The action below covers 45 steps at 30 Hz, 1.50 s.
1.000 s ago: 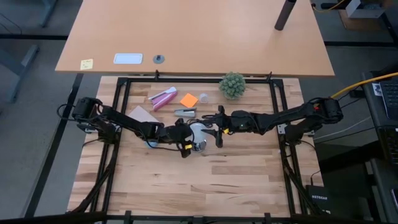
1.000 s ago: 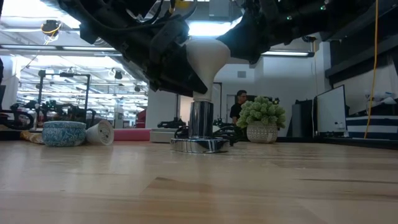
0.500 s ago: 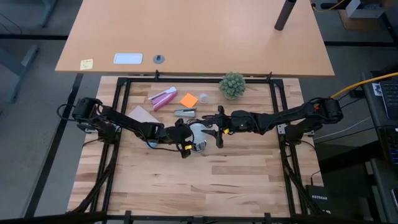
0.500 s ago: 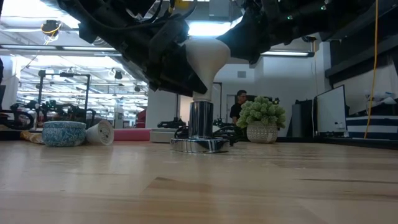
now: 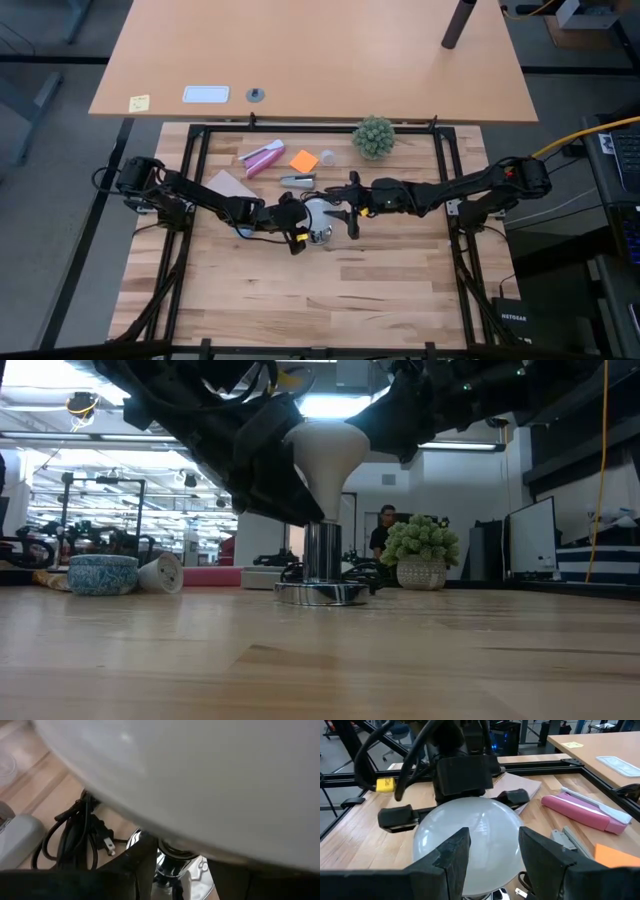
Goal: Screw lightbulb
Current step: Insert the lightbulb on the lamp
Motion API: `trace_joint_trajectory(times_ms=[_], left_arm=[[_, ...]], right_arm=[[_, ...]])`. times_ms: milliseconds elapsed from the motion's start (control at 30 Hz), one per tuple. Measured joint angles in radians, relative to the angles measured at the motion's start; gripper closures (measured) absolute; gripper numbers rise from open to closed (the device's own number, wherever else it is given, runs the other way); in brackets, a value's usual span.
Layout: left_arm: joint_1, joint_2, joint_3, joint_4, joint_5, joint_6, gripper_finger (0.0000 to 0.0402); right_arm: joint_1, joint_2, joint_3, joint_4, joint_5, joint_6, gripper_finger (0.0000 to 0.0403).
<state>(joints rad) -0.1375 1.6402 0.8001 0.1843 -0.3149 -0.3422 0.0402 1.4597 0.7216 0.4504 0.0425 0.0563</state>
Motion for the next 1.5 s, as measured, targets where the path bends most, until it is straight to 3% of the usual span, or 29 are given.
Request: trace_joint_trajectory(times_ms=[533,900,1233,1500], left_arm=[[0.0,-0.013,-0.001,-0.03,-0.001,-0.049,0.0247],[-0.005,-0.101,-0.003,-0.14,-0.007,-0.108,0.0247],[-0.114,-0.166,-0.003,-0.15,-0.002,-0.159,0.0247],[-0.192,-0.171,-0.002,-0.05,-0.012,-0.167,0.0247]], right_arm=[[0.0,0.0,0.0,0.0,-0.003,0.0,0.0224],[0.0,0.0,-0.001,0.001,-0.005,-0.001,0.0224],[0.0,0.001,-0.001,0.005,-0.001,-0.001,0.0224],[-0.001,0.001,-0.001,0.005,0.01,-0.002,0.0224]])
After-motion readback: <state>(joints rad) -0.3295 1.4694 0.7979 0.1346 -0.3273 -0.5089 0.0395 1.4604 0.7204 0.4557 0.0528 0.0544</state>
